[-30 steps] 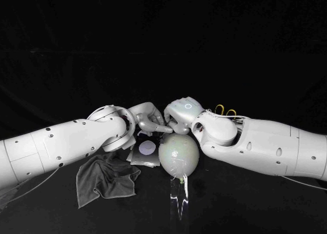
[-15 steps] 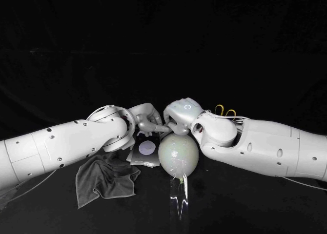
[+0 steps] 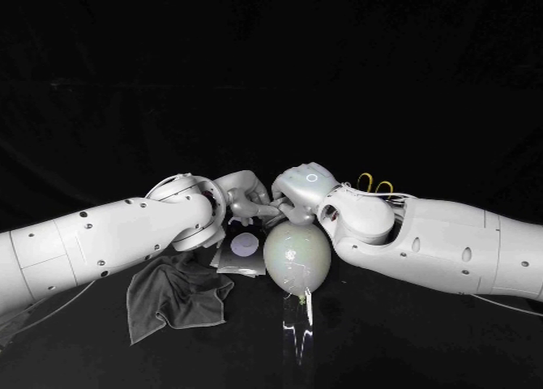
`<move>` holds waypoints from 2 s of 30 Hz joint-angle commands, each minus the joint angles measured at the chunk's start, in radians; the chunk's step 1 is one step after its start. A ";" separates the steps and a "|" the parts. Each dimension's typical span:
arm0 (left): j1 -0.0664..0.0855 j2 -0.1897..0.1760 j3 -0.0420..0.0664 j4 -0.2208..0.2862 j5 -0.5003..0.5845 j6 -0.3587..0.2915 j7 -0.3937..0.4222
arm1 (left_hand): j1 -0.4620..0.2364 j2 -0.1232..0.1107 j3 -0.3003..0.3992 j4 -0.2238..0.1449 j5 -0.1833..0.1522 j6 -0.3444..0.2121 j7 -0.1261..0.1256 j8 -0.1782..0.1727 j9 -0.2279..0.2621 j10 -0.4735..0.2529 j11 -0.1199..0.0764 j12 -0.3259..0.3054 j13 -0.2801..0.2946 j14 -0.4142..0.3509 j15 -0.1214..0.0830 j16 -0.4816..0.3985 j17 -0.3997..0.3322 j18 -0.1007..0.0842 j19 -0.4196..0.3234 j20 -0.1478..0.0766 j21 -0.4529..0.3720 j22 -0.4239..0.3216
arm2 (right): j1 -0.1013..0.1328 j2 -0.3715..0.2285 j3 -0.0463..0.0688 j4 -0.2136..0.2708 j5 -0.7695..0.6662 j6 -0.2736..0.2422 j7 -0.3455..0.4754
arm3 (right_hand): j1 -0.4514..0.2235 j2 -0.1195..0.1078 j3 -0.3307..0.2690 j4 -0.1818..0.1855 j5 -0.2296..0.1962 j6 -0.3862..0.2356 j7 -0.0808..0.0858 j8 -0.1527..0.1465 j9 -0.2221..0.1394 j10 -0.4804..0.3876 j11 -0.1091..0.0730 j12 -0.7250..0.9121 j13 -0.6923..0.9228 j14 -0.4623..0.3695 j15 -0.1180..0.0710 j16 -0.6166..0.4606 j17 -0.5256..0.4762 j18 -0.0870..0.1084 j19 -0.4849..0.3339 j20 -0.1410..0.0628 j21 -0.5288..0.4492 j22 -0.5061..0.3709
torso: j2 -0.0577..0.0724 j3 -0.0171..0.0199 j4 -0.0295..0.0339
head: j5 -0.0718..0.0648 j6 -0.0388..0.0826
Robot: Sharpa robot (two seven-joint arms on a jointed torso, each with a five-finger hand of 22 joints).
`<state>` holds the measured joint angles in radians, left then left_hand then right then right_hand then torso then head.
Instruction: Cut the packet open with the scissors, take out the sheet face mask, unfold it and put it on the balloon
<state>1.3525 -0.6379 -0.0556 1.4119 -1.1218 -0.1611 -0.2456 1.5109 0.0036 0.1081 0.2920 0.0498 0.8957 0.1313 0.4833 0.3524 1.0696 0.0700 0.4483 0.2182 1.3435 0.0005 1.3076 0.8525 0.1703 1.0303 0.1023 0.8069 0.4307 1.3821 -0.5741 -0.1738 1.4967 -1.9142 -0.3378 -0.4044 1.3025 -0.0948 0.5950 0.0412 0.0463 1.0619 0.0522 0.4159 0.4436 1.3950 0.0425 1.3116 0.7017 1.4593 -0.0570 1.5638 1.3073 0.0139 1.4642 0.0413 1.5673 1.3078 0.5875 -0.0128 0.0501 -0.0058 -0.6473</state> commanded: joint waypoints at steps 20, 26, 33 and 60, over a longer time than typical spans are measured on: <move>0.001 0.014 0.001 0.002 -0.022 0.023 0.000 | -0.017 -0.119 0.238 -0.001 -0.001 -0.005 0.016 -0.107 -0.092 0.020 0.009 -0.042 -0.050 -0.022 0.010 -0.026 -0.060 0.012 -0.049 0.008 0.058 0.037 | 0.000 -0.008 0.002 0.030 -0.020 -0.022 -0.026 | -0.003 0.005 0.009 0.001 0.003 0.007 -0.001 0.014 0.122 0.176 -0.062 0.259 0.869 0.112 -0.016 0.007 0.263 -0.014 0.107 -0.003 0.003 0.263 | 0.000 -0.0002 -0.0007 | 0.003 -0.001; 0.001 0.017 0.001 0.001 -0.024 0.027 0.000 | -0.032 -0.116 0.274 -0.005 -0.001 0.024 0.007 -0.099 -0.093 0.028 0.003 -0.041 -0.053 -0.017 0.006 -0.022 -0.058 0.013 -0.051 0.006 0.064 0.039 | 0.000 -0.011 0.002 0.040 -0.022 -0.024 -0.029 | -0.003 0.005 0.009 0.001 0.003 0.007 -0.001 0.014 0.122 0.176 -0.062 0.259 0.869 0.112 -0.016 0.007 0.263 -0.014 0.107 -0.003 0.003 0.263 | 0.000 0.0003 0.0000 | 0.005 0.001; 0.001 0.018 0.001 0.003 -0.023 0.024 0.010 | 0.012 -0.093 0.407 -0.043 -0.001 0.070 -0.010 -0.068 -0.084 0.076 -0.014 -0.032 -0.055 0.004 -0.011 -0.001 -0.038 0.013 -0.050 -0.008 0.094 0.056 | 0.000 -0.019 0.002 0.047 -0.023 -0.013 -0.030 | -0.004 0.005 0.010 0.000 0.003 0.007 -0.001 0.014 0.122 0.176 -0.062 0.259 0.869 0.112 -0.016 0.007 0.263 -0.014 0.107 -0.003 0.003 0.263 | 0.000 -0.0003 -0.0011 | 0.010 0.000; 0.001 0.009 0.001 0.022 -0.002 -0.019 0.020 | -0.127 -0.159 0.663 -0.148 -0.001 0.100 -0.026 0.001 -0.047 0.168 -0.037 -0.024 -0.062 0.078 -0.034 0.065 0.045 0.014 -0.033 -0.037 0.194 0.110 | 0.003 -0.115 0.001 0.127 0.111 -0.396 0.107 | -0.089 -0.107 -0.069 0.085 0.002 -0.260 0.090 -0.192 0.030 0.140 0.017 0.187 0.826 0.112 0.045 0.007 0.263 0.012 0.045 0.044 -0.099 0.226 | 0.000 -0.0005 -0.0004 | 0.017 -0.001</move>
<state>1.3524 -0.6301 -0.0559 1.4298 -1.1341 -0.1653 -0.2370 1.3955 -0.1542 0.7556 0.1540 0.0457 0.9896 0.1058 0.4525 0.2662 1.2033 0.0623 0.4258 0.1568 1.4154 -0.0355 1.3670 0.8993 0.1722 0.9953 0.0731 0.9944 0.5400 1.3843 -0.6862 -0.1731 1.6174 -1.8470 -0.6259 -0.3570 1.2008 -0.2056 0.5325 0.1257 0.0542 0.8037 0.1393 0.2277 0.4740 1.4241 0.0252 1.5013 1.3086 1.4647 -0.0190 1.5661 1.3081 0.0139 1.4678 0.0777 1.4717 1.3074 0.5872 -0.0134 0.0496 0.0107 -0.6473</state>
